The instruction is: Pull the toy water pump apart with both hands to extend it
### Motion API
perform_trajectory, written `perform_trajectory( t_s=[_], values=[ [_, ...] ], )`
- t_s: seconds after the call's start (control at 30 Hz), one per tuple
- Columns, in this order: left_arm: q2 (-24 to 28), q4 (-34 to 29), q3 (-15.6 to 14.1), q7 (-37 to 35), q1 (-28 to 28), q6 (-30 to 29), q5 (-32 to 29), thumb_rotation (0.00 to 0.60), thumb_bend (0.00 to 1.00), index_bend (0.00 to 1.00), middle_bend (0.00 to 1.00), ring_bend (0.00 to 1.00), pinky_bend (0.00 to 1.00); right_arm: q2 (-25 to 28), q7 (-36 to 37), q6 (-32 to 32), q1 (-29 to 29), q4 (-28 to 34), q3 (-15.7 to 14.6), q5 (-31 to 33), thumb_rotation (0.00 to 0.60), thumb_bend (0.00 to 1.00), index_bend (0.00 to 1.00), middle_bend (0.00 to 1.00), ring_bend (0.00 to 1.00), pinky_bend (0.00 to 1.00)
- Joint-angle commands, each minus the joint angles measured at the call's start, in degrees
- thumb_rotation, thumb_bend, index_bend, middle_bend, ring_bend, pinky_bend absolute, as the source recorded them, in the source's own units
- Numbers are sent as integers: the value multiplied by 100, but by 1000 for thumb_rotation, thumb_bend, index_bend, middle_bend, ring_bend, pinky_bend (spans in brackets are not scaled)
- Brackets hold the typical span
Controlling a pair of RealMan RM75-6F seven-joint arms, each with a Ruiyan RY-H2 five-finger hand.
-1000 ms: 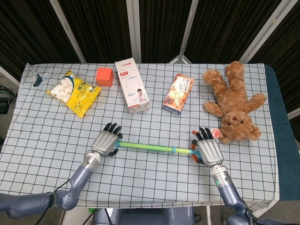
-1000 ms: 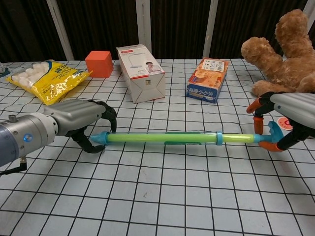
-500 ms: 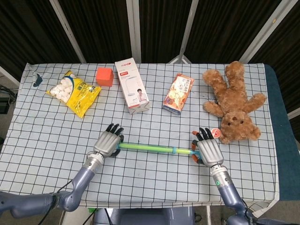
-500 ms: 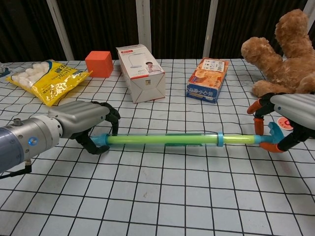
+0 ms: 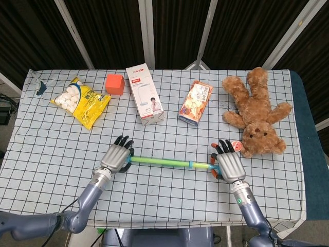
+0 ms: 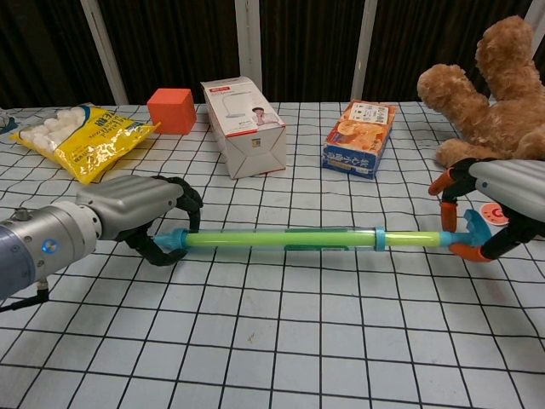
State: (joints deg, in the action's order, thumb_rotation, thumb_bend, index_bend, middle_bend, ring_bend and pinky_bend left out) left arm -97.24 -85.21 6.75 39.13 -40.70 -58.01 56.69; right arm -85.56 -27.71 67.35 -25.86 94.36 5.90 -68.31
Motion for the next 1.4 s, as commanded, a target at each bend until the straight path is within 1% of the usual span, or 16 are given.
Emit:
perform_trajectory(
  t_s=[0.03,0.17,0.6,1.07,1.23,1.4],
  values=[
    [73,-89,-28,-45,28,-39,45,600,583,458,133,0,0,12,14,15,3,9,10,-7,600,407,657,219,0,0],
    [197,-222,-79,-84,77,-116,133,600,590,460,134,0,0,30,32,37,8,28,25,-12,600,408,660,221,0,0],
    [846,-672,-333,-308,339,-267,285,600,598,470,137,0,0,113,20,127,53,83,20,-23,600,408,663,224,0,0],
    [1549,-864,-617,-753,650,-343,549,600,598,473,139,0,0,264,-7,215,124,91,56,92,600,409,663,224,0,0],
    [1763,-817,-664,-947,718,-303,655,600,600,474,140,0,0,320,-62,251,156,100,63,166,600,409,663,224,0,0],
    [1968,-858,-630,-1086,733,-296,779,600,601,477,140,0,0,395,-115,295,190,140,98,282,600,408,663,224,0,0]
  ],
)
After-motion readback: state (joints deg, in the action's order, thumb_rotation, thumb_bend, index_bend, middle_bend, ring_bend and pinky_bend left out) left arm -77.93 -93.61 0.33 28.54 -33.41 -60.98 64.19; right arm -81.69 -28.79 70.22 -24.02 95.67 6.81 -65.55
